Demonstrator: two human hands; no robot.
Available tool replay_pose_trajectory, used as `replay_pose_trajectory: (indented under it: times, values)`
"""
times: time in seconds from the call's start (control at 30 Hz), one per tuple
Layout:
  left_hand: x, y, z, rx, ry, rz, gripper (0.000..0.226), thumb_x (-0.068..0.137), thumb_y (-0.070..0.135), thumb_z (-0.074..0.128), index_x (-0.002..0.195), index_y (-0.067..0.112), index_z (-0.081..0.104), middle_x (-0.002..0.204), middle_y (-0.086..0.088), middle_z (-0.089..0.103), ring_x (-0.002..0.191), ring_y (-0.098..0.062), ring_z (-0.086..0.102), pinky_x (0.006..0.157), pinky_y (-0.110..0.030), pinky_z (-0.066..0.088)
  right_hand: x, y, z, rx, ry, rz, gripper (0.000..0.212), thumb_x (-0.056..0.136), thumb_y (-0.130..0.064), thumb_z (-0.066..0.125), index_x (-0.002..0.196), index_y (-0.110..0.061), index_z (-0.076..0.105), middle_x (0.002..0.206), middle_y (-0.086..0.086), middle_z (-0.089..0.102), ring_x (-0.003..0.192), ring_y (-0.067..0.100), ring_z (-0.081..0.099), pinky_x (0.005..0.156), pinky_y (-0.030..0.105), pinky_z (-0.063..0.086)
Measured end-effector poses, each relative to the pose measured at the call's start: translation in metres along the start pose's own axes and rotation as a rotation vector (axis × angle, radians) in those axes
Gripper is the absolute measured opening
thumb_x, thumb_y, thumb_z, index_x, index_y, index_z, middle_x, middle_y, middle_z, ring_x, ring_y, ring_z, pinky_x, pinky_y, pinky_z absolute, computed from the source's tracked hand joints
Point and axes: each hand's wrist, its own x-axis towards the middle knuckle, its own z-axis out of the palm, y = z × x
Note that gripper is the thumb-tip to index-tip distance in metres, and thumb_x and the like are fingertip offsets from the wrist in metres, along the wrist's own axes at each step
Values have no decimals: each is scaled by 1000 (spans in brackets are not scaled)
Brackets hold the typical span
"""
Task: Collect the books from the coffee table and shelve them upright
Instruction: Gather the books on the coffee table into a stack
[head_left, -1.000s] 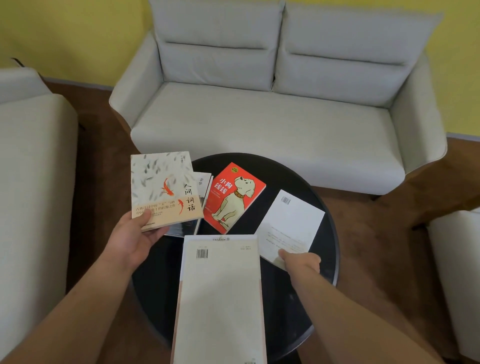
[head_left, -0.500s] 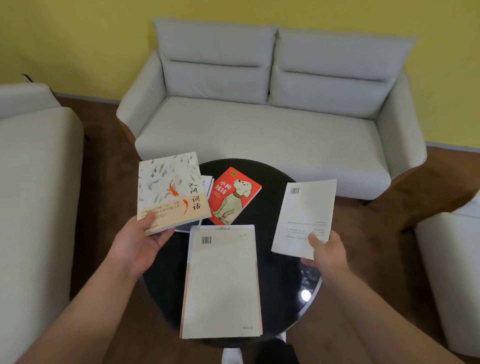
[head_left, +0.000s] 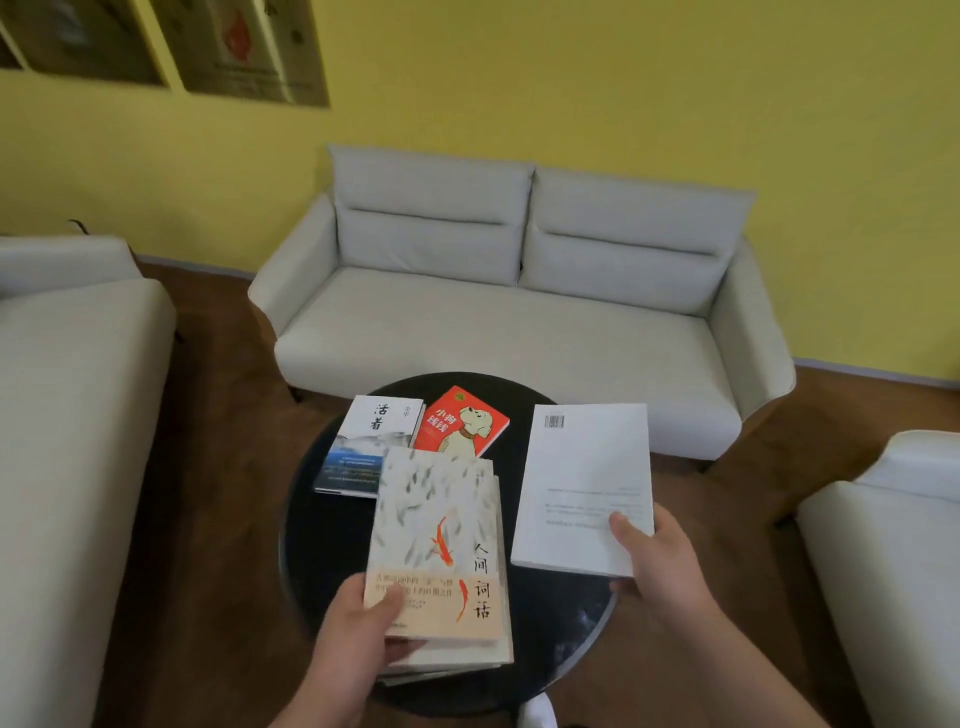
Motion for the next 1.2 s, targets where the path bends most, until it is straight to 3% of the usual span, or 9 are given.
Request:
replay_pose_trajectory:
  times: [0.13, 0.23, 0.37, 0.53, 0.6, 0.67, 0.73, 0.97, 1.2]
  values:
    - [0, -23, 10, 605, 148, 240, 23, 93, 38, 63, 110, 24, 59, 112, 2, 56, 99, -12, 56, 92, -35, 51, -7, 8, 0, 8, -29, 53, 27, 100, -22, 63, 126, -18, 57, 113, 3, 72, 98, 29, 72, 69, 47, 64]
    - [-4, -29, 18, 865, 212, 287, 42, 90, 54, 58, 123, 27, 54, 117, 4, 45, 105, -12, 42, 100, -30, 41, -9, 14, 2, 32, -50, 96, 28, 99, -24, 64, 126, -17, 57, 114, 5, 72, 100, 30, 72, 60, 37, 63]
    - [-5, -29, 19, 852, 251, 261, 53, 87, 54, 62, 131, 27, 51, 124, 0, 49, 115, -18, 47, 102, -32, 41, -5, 12, -1, 79, -73, 125, 27, 98, -23, 66, 124, -17, 59, 113, 4, 73, 99, 31, 73, 49, 27, 55]
    - [-3, -19, 22, 801, 253, 185, 49, 85, 46, 71, 125, 25, 54, 115, 1, 55, 107, -17, 54, 99, -36, 49, 12, 7, -10, 86, -141, 130, 29, 97, -22, 66, 126, -21, 60, 112, 1, 76, 101, 30, 74, 87, 56, 61]
    - [-6, -16, 24, 803, 260, 168, 46, 85, 43, 72, 123, 22, 54, 115, 0, 57, 104, -15, 54, 97, -36, 50, 14, 2, -11, 100, -177, 151, 29, 97, -23, 66, 126, -23, 60, 111, 0, 77, 103, 28, 74, 76, 47, 65]
    - [-6, -15, 24, 814, 267, 155, 46, 83, 44, 74, 120, 24, 54, 115, 1, 57, 104, -16, 58, 95, -35, 52, 12, -3, -9, 120, -223, 185, 26, 98, -22, 65, 124, -24, 61, 107, -1, 79, 103, 28, 73, 56, 32, 57]
    - [-4, -16, 23, 790, 270, 136, 46, 78, 47, 77, 113, 28, 55, 112, 3, 58, 99, -15, 62, 91, -37, 56, 12, -7, -7, 134, -260, 224, 22, 99, -22, 64, 121, -24, 61, 102, -1, 80, 102, 27, 73, 51, 28, 51]
    - [4, -20, 16, 759, 251, 141, 43, 73, 48, 81, 104, 34, 55, 106, 7, 66, 91, -11, 67, 81, -36, 61, 11, 1, 5, 135, -373, 327, 22, 101, -22, 61, 123, -26, 60, 101, -1, 81, 102, 27, 73, 53, 27, 48]
    - [7, -15, 17, 769, 208, 155, 37, 77, 39, 81, 95, 34, 49, 104, 8, 65, 86, -9, 66, 73, -29, 60, 8, 13, 22, 70, -481, 343, 32, 101, -22, 61, 131, -26, 50, 113, 3, 76, 108, 26, 68, 73, 35, 56]
